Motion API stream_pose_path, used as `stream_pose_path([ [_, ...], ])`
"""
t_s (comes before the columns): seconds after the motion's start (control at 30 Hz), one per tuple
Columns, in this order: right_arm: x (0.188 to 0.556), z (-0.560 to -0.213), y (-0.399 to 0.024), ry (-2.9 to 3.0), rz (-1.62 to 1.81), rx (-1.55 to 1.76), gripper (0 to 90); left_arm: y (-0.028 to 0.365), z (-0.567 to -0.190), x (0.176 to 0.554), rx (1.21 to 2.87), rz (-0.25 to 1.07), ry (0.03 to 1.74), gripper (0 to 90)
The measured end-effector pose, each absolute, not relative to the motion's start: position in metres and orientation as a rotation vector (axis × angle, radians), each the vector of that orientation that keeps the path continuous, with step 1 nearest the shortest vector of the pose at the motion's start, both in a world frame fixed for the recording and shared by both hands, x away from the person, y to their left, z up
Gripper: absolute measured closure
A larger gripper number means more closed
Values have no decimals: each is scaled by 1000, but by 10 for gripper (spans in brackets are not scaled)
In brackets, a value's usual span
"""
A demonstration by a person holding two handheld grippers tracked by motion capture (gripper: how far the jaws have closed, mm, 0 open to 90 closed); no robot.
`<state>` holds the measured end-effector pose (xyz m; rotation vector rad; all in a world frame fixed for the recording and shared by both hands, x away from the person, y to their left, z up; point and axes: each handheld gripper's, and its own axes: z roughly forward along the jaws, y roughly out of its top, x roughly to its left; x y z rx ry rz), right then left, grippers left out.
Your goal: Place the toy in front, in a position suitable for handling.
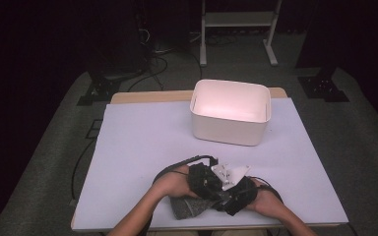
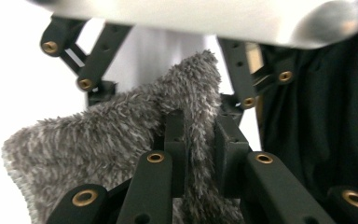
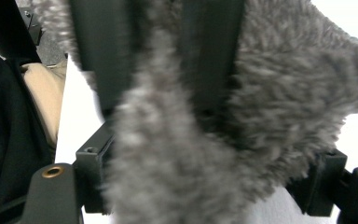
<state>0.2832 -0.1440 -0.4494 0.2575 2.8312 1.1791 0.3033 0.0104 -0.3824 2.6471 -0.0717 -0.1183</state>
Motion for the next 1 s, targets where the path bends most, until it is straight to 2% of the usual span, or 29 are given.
stream_pose_path([
  [0.13, 285, -450, -145, 2831, 1185, 251, 232, 24, -382, 316, 2669, -32, 19, 780],
  [0.27, 287, -450, -145, 2833, 1195, 247, 232, 33, -386, 324, 2639, -67, 58, 780],
  [0.43, 287, -452, -144, 2845, 1179, 249, 231, 23, -388, 317, 2585, -176, 3, 779],
  [0.67, 287, -454, -145, 2863, 1168, 261, 231, 23, -390, 316, 2624, -133, -2, 779],
  [1.0, 289, -456, -146, 2858, 1176, 243, 232, 83, -393, 320, 2683, -78, 163, 778],
])
